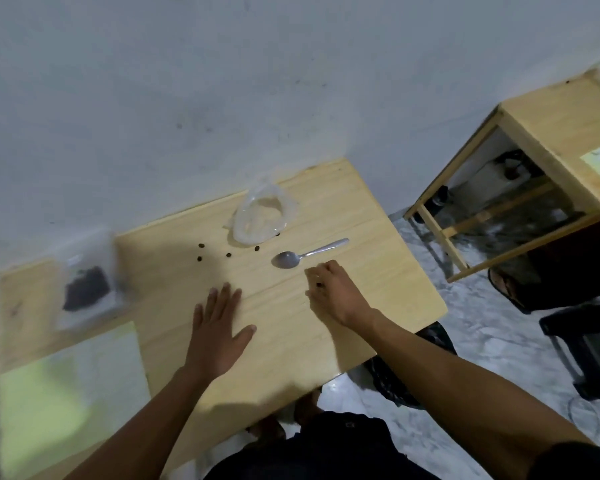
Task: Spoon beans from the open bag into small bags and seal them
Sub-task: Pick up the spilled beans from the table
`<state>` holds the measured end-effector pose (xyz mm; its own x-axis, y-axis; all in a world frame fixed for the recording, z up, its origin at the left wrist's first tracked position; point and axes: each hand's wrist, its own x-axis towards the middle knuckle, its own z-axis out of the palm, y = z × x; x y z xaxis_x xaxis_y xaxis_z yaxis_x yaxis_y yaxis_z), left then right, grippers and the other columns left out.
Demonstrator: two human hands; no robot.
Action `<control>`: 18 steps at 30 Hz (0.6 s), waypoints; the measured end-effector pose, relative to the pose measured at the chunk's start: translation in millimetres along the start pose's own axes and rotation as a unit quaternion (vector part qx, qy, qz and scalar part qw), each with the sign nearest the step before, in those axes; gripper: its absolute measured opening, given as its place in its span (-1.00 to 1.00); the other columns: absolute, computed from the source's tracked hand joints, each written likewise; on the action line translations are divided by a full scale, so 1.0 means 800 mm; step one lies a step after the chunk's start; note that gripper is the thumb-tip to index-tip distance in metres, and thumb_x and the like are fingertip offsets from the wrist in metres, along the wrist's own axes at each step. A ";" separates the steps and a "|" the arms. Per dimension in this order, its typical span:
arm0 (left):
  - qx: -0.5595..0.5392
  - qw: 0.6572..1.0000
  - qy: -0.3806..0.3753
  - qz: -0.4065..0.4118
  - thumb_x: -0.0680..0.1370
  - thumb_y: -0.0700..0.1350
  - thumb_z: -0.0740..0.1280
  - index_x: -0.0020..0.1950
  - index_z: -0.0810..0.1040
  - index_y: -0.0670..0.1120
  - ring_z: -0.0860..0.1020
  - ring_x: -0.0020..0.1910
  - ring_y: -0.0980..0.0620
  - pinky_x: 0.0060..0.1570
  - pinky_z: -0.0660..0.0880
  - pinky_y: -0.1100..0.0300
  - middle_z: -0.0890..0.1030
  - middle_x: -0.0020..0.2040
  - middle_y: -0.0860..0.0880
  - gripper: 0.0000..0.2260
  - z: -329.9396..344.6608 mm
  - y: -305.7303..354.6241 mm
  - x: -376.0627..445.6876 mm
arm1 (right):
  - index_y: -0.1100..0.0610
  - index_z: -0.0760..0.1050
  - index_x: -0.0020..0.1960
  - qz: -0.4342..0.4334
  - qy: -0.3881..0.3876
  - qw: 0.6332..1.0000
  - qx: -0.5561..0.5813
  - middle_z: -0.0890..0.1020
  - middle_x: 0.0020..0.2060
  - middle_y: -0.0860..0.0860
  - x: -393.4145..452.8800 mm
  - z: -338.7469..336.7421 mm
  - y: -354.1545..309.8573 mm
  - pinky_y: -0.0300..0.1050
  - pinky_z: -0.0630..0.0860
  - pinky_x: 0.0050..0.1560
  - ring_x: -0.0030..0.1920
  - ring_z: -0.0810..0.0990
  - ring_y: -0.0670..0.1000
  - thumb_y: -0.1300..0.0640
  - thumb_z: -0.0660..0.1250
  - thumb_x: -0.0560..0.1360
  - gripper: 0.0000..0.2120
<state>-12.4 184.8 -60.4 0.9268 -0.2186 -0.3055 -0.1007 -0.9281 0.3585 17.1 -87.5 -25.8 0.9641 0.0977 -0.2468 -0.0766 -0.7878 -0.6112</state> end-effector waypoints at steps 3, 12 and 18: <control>-0.006 1.000 -0.005 -0.001 0.44 0.38 -0.03 0.59 -0.02 0.08 -0.18 0.57 0.01 0.51 -0.15 -0.05 -0.14 0.60 0.06 -0.23 -0.003 0.001 0.001 | 0.22 0.51 -0.05 -0.005 -0.014 1.000 0.000 0.47 -0.07 0.12 0.006 0.011 -0.009 -0.10 0.38 0.00 -0.02 0.44 0.13 0.26 0.20 0.56 -0.88; -0.041 0.999 -0.006 -0.004 0.57 0.16 0.25 0.59 0.01 0.08 -0.29 0.52 0.10 0.50 -0.20 -0.04 -0.17 0.59 0.10 -0.33 -0.008 0.007 -0.003 | 0.19 0.56 0.00 -0.007 -0.026 1.000 0.009 0.50 -0.06 0.07 0.043 0.006 -0.043 -0.10 0.43 0.01 -0.05 0.48 0.05 0.22 0.25 0.52 -0.86; -0.025 0.999 -0.016 -0.012 0.59 0.18 0.20 0.59 -0.07 0.10 -0.33 0.53 0.07 0.49 -0.27 -0.01 -0.25 0.57 0.13 -0.33 -0.007 0.006 -0.005 | 0.22 0.59 0.08 -0.101 -0.063 0.992 0.044 0.67 -0.01 0.12 0.095 0.001 -0.107 -0.11 0.44 0.03 0.01 0.60 0.11 0.26 0.25 0.55 -0.82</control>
<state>-14.1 182.8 -52.2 0.9165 -0.2070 -0.3423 -0.0603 -0.9174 0.3935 96.7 -12.4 7.5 0.9232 0.3272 -0.2014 0.0870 -0.6885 -0.7200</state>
